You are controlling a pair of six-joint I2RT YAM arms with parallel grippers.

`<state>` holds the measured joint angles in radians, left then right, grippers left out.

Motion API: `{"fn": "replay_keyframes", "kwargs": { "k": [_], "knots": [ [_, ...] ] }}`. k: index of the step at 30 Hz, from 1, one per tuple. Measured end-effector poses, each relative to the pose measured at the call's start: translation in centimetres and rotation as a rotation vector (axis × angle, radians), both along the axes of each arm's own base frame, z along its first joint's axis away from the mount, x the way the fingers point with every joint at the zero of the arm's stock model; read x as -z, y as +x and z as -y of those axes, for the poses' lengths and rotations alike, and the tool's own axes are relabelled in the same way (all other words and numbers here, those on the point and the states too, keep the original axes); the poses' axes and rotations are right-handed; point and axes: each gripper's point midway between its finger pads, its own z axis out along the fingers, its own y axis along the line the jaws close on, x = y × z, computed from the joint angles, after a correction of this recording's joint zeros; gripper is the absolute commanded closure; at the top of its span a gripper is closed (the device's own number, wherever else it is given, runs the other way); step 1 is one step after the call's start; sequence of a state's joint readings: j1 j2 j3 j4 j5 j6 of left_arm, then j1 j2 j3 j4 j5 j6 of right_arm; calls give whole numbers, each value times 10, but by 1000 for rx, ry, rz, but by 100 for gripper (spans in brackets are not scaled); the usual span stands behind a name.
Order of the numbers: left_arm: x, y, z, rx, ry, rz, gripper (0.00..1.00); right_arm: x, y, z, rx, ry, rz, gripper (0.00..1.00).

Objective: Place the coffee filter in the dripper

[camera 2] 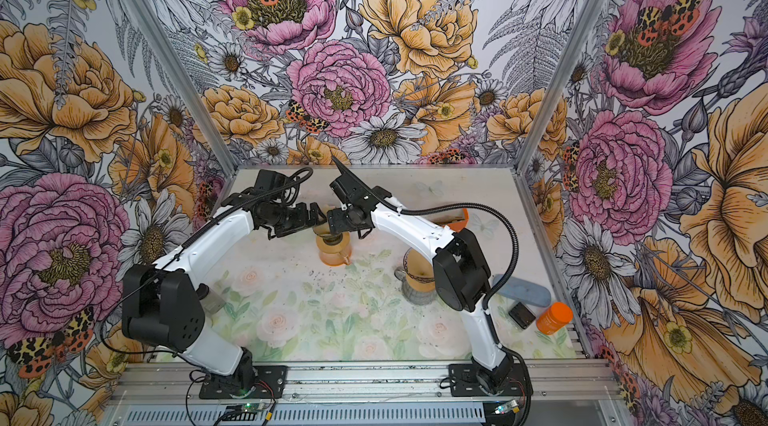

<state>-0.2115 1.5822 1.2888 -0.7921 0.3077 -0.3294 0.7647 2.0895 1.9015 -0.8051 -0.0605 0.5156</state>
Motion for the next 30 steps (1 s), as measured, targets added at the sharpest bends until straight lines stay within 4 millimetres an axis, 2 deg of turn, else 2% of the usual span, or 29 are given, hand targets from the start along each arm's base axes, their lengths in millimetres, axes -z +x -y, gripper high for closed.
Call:
{"fn": "replay_keyframes", "kwargs": {
  "k": [9,30],
  "knots": [
    [13,2,-1,-4,15,-33,1,3,-2,2,1,-12,-12,22],
    [22,5,-8,-22,59,-41,1,3,-2,3,2,-16,-13,23]
  ]
}}
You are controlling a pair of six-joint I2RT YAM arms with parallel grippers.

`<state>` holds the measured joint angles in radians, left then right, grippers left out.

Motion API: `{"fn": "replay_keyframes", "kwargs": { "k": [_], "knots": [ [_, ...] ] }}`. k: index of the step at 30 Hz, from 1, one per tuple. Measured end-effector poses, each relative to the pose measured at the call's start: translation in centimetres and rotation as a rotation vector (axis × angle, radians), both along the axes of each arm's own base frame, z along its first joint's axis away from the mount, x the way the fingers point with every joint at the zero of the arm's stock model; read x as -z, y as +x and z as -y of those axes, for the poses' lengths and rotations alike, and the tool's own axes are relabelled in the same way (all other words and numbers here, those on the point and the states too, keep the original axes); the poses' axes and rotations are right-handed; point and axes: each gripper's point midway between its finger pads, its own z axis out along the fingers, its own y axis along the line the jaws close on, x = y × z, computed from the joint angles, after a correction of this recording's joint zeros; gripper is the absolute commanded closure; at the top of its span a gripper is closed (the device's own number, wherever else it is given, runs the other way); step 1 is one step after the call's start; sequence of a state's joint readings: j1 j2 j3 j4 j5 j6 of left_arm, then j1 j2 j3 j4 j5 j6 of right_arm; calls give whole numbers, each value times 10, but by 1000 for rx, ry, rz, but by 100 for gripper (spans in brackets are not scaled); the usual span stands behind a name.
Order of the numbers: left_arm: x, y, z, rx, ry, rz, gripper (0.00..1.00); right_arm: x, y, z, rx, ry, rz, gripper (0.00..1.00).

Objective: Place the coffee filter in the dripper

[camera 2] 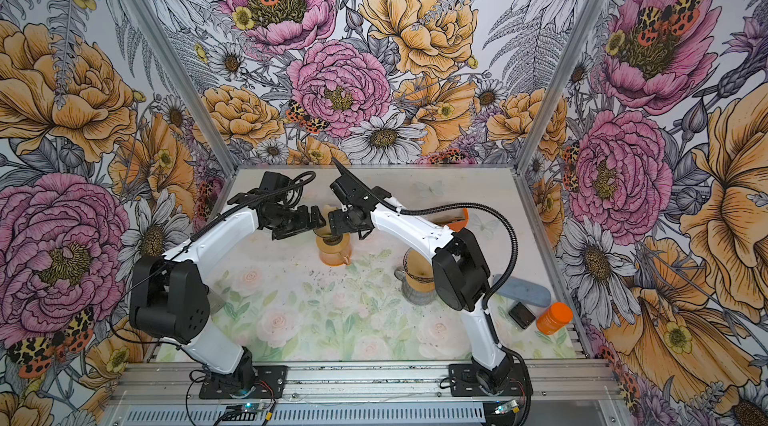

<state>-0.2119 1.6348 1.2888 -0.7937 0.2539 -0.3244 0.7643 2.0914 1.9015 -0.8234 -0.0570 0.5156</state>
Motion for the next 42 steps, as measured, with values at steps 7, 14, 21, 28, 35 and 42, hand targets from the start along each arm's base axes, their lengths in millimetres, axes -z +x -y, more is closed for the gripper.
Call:
{"fn": "replay_keyframes", "kwargs": {
  "k": [7,14,21,28,35,42],
  "knots": [
    [0,0,1,2,3,0,1,0,1,1,3,0,0,24],
    [4,-1,3,8,11,-7,1,0,2,2,5,-1,0,25],
    [6,-2,3,8,16,-14,1,3,1,4,6,-7,-7,26],
    [8,-4,5,13,17,-18,1,3,1,6,12,-15,-5,26],
    [9,-5,7,19,25,-18,1,-2,1,8,15,-11,0,26],
    [11,-6,11,27,32,-23,1,-11,7,10,24,5,14,25]
  ]
}}
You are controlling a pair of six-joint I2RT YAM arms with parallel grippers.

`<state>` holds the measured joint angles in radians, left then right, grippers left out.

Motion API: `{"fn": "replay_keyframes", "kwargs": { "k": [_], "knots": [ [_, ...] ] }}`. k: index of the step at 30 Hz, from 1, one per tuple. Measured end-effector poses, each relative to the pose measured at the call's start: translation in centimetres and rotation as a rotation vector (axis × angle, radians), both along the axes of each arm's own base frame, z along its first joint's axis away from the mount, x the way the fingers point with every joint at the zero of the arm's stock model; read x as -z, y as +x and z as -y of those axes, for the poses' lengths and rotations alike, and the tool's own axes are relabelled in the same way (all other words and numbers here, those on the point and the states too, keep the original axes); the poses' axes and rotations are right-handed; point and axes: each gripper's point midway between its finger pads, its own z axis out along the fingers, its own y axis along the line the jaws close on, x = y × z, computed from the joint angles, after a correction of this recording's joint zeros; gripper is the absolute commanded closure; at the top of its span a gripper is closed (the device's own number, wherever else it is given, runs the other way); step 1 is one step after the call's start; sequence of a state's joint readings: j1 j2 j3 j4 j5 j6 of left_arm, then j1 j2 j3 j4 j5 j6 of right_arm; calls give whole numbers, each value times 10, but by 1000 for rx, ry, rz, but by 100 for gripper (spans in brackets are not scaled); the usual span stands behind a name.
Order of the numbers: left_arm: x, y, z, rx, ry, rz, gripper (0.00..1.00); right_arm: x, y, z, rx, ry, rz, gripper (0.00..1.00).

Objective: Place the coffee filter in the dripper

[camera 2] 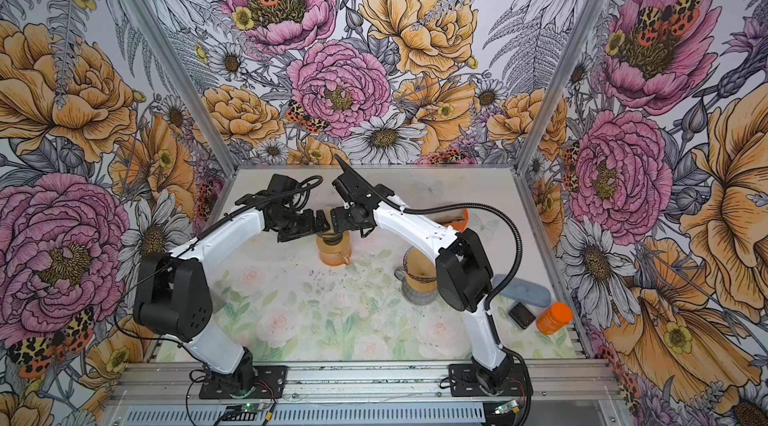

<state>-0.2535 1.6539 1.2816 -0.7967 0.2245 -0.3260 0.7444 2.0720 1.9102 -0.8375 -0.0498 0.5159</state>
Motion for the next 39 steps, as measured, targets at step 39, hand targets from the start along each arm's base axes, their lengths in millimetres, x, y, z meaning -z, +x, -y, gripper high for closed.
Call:
{"fn": "replay_keyframes", "kwargs": {
  "k": [39],
  "knots": [
    [0,0,0,-1,0,0,1,14,-1,-6,-20,6,-56,25]
  ]
}}
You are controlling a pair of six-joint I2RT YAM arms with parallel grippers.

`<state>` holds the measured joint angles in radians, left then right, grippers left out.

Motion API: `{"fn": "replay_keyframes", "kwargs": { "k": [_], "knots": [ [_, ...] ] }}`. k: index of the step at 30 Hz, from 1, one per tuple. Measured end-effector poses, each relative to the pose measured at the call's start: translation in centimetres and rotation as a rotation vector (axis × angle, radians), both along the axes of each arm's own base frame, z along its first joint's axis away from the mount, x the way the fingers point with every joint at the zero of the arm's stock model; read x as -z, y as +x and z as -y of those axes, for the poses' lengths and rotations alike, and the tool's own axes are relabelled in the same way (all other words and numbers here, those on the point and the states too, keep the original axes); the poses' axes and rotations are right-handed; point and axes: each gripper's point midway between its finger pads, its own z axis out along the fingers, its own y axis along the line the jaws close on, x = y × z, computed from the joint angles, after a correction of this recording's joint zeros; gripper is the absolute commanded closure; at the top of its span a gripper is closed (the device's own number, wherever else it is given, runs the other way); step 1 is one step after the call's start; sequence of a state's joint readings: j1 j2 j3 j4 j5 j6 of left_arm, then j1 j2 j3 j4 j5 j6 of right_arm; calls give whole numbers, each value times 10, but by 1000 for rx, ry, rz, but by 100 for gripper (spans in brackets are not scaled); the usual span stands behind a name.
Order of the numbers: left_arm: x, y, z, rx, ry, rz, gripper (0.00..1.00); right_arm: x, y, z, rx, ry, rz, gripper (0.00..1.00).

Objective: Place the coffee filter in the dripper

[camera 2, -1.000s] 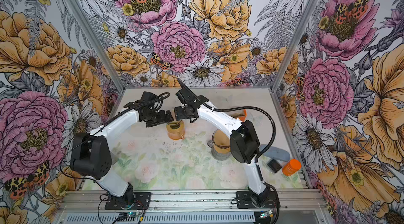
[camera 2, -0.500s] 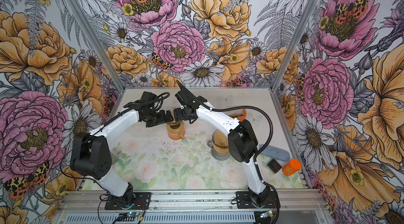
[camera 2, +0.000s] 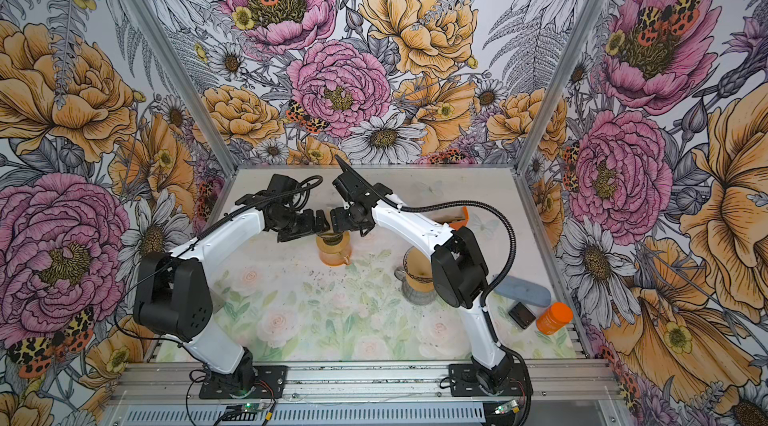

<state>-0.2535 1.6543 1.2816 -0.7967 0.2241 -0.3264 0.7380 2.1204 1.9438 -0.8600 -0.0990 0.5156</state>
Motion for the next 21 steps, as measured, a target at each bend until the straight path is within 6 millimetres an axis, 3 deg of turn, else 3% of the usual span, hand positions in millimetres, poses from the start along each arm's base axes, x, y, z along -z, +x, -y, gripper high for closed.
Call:
{"fn": "replay_keyframes", "kwargs": {
  "k": [11,21],
  "knots": [
    [0,0,0,0,0,-1,1,9,-1,3,5,-30,-21,26],
    [1,0,0,0,1,-2,1,1,2,4,12,-34,-6,26]
  ]
}}
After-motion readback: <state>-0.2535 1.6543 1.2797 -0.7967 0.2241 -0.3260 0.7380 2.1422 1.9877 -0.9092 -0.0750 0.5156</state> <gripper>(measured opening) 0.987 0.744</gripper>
